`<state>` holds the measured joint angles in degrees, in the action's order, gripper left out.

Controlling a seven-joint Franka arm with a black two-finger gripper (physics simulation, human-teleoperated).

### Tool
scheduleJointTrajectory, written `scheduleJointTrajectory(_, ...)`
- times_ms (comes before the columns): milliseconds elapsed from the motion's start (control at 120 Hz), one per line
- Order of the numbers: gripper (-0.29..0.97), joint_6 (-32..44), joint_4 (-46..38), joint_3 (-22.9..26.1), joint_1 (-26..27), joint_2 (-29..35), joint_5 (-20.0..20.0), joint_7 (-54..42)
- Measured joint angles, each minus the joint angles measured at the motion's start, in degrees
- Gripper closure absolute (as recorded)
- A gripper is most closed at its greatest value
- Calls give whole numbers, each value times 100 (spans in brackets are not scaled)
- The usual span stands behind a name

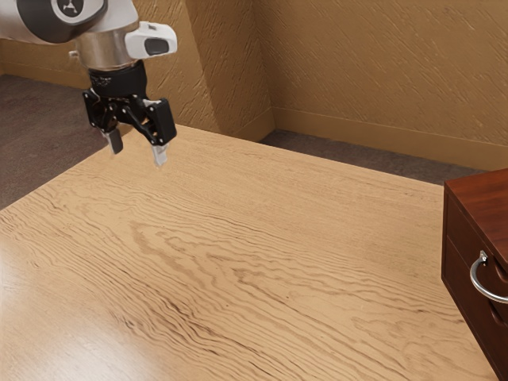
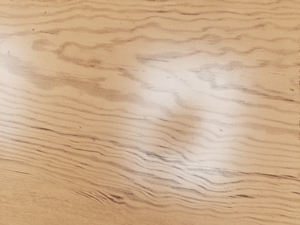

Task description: Pull the drawer handle with one arm to open the drawer

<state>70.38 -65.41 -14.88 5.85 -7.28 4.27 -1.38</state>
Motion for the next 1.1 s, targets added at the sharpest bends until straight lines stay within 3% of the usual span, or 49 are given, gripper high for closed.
scheduleJointTrajectory(283,2,343,61,2,5,15,11,-30)
scheduleJointTrajectory(417,2,224,970,86,21,107,33,-38)
scheduleJointTrajectory(550,2,126,1209,555,63,89,47,-46)
scheduleJointTrajectory(850,2,212,1239,2150,23,-86,42,-37)
scheduleJointTrajectory(1100,2,330,1239,2834,39,-203,16,-17)
